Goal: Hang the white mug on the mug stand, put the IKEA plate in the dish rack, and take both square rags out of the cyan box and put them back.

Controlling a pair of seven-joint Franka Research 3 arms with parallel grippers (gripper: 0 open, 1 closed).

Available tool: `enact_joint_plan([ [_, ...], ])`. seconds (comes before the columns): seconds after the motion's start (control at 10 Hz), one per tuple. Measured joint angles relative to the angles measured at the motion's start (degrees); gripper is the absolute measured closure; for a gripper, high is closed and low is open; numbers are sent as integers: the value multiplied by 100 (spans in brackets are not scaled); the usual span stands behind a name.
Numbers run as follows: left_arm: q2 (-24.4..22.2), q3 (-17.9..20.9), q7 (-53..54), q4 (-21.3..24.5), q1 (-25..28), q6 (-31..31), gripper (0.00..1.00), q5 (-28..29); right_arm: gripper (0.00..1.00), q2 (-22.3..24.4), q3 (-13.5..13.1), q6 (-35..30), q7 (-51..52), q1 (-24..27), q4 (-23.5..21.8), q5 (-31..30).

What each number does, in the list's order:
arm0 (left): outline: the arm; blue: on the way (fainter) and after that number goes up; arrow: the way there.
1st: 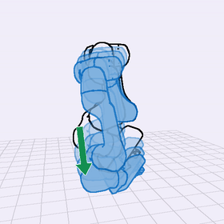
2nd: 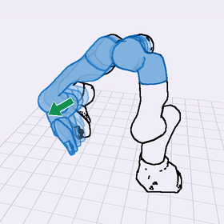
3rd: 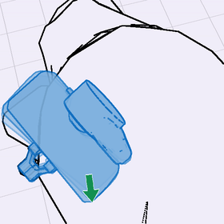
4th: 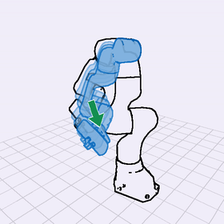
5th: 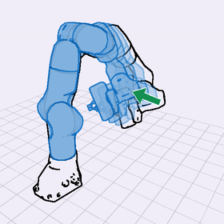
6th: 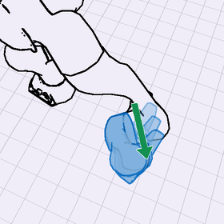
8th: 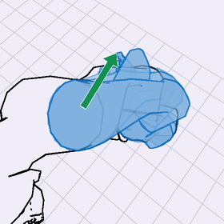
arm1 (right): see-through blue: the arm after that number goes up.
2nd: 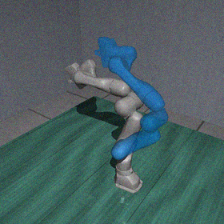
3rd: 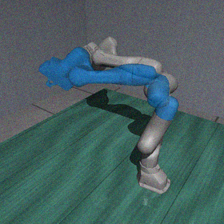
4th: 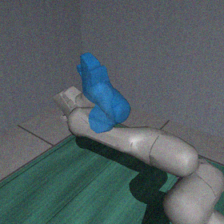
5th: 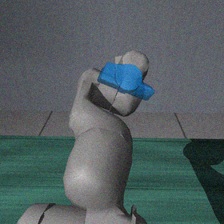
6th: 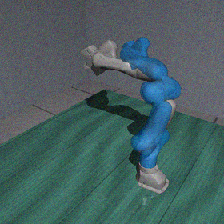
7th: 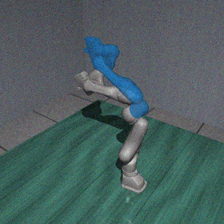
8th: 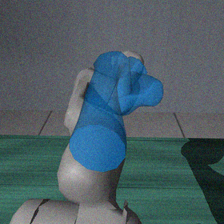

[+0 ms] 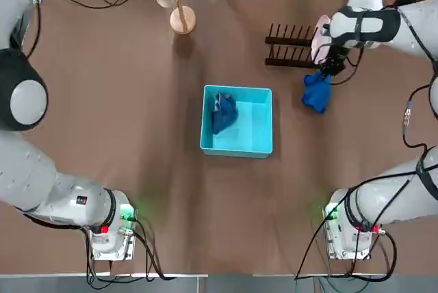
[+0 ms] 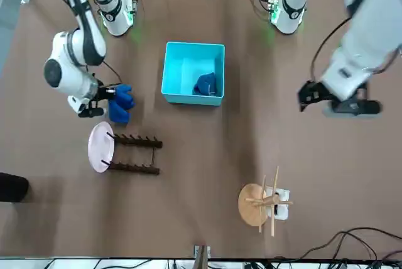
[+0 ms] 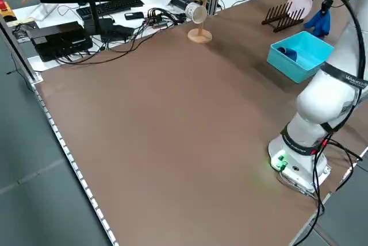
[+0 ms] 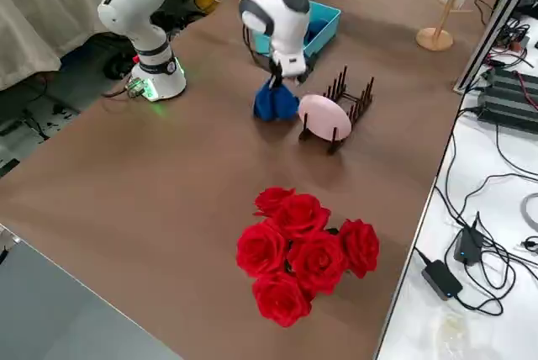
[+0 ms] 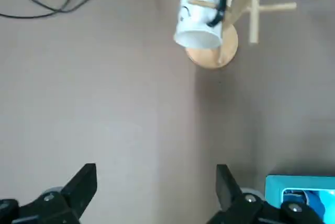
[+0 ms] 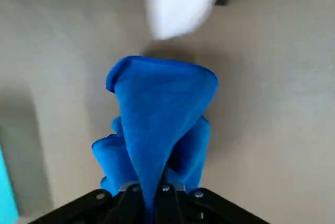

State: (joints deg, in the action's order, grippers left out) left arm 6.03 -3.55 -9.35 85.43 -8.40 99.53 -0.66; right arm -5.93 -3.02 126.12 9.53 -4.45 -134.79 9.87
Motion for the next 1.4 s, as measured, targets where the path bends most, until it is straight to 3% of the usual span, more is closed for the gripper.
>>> enact_joint_plan([
  [0.5, -744, 956, 1238, -23, 2, -1191, 0, -150, 96, -268, -19, 144, 2496, 1567, 20, -20],
  [0.8, -652, 1014, 1279, 19, -9, -1156, 0, -150, 96, -267, -21, 153, 3064, 2131, 171, -506],
  [1.2, -309, 979, 997, -25, 47, -1060, 0, -150, 96, -522, 97, 323, 2983, 2050, 186, -508],
  [1.4, -264, 868, 883, -29, 145, -1030, 0, -150, 96, -630, 129, 385, 2428, 1666, 187, -416],
])
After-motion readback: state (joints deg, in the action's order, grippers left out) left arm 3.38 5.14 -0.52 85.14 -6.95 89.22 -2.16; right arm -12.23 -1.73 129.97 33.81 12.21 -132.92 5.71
